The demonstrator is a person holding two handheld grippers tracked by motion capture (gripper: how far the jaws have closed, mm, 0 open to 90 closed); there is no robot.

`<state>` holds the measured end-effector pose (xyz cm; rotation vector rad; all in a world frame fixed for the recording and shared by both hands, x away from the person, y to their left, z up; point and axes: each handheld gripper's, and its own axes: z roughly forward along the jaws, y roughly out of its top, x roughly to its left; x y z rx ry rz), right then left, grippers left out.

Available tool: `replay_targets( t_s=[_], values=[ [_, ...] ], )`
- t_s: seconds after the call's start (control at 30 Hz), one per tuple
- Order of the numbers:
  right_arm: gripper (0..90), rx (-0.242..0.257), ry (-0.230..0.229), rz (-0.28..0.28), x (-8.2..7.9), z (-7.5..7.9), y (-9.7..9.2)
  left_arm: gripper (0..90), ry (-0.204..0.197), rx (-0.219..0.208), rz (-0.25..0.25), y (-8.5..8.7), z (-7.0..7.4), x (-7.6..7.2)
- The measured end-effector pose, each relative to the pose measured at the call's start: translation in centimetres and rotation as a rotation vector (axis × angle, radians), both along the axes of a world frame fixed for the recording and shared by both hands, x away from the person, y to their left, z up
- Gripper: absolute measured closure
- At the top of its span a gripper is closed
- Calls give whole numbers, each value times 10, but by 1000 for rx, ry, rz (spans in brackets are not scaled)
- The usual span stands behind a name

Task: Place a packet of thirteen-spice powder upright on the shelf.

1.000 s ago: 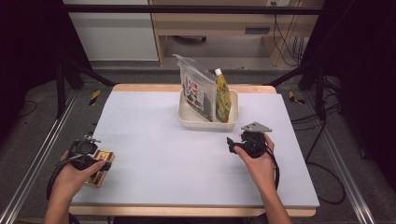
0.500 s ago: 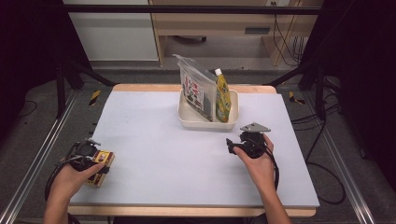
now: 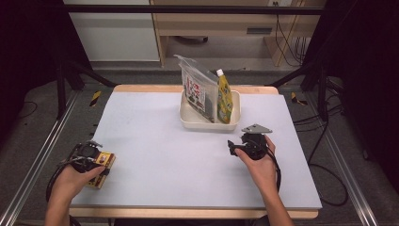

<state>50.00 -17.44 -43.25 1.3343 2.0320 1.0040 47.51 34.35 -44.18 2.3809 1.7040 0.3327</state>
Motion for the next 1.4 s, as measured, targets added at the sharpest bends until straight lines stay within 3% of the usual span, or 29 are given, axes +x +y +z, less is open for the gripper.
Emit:
replay_targets(
  t_s=[0.13, 0.27, 0.43, 0.73, 0.93, 1.17, 1.33, 1.4],
  values=[
    [205, 0, -3, 0, 0, 0, 0, 312, -11, 19, -28, -5, 2, 0],
    [205, 1, -4, 1, -1, 1, 0, 317, -61, 29, -72, -14, 7, 1],
    [205, -4, -3, 7, 0, 1, 3, 319, -111, 8, -161, -32, 15, 6],
    [227, 0, -1, 3, -1, -1, 2, 321, -220, -14, -323, -58, 42, 20],
    [271, 1, 9, 19, 1, -2, 5, 322, -264, -41, -444, -91, 46, 31],
    [327, 43, 10, 36, 1, -1, 7, 323, -287, 0, -585, -141, 40, 38],
    [349, 85, 6, 76, -1, 3, 16, 323, -327, 17, -655, -167, 36, 35],
    [354, 123, 13, 102, -1, 5, 22, 323, -343, 24, -673, -173, 37, 31]
  ],
)
